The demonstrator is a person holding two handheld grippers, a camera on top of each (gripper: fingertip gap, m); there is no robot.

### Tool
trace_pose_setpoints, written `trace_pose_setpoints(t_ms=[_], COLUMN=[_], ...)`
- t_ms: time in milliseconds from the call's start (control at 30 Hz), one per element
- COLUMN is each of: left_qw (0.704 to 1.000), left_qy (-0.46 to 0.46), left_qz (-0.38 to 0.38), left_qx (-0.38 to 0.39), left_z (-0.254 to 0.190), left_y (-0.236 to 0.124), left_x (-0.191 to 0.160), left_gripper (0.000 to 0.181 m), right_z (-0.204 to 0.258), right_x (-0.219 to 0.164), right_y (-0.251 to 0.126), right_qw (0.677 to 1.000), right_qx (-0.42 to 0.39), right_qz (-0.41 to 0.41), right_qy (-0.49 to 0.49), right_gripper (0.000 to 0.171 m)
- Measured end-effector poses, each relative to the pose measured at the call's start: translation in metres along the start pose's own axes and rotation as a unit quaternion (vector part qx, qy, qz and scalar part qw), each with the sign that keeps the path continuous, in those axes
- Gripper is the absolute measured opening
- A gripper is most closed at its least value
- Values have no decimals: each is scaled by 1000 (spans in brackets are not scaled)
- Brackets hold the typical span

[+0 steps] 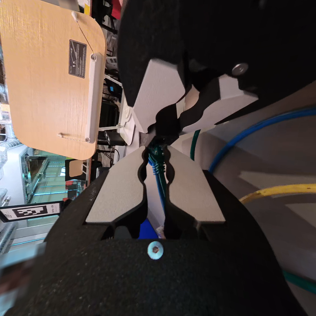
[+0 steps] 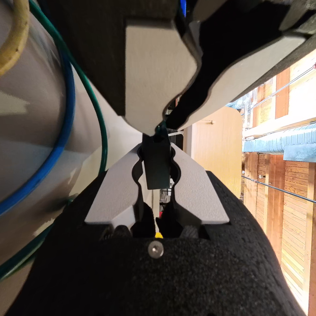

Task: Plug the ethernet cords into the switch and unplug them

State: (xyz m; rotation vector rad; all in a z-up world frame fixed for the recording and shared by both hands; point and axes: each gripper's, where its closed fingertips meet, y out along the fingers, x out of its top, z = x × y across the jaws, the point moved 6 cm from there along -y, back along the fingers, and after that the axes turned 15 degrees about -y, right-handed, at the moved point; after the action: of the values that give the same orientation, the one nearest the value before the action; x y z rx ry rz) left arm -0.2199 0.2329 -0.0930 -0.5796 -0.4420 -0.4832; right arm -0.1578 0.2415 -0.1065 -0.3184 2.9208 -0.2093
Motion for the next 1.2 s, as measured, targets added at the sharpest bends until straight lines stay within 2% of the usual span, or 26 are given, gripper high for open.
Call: trace_pose_setpoints(t_ms=[467,800,900,1033,1200], left_qw=[999,999,996,991,969], left_qy=[25,-17,-59,-102,-207], left_qz=[27,24,27,11,12], left_qx=[12,-23,-53,-90,-137], left_z=[-2,1,2,8,14], left_y=[1,3,4,-7,-26], left_x=[-1,-1,-2,-5,-15], left_gripper=[13,12,13,16,15], right_z=[2,3,6,2,2], right_x=[2,0,0,3,-1], right_y=[1,2,3,0,0], right_qw=[1000,1000,1000,1000,1000], right_qx=[3,7,17,-8,-19], right_qz=[5,2,-8,-11,-8], right_qy=[-2,3,14,-3,-8], right_gripper=[26,26,27,27,27])
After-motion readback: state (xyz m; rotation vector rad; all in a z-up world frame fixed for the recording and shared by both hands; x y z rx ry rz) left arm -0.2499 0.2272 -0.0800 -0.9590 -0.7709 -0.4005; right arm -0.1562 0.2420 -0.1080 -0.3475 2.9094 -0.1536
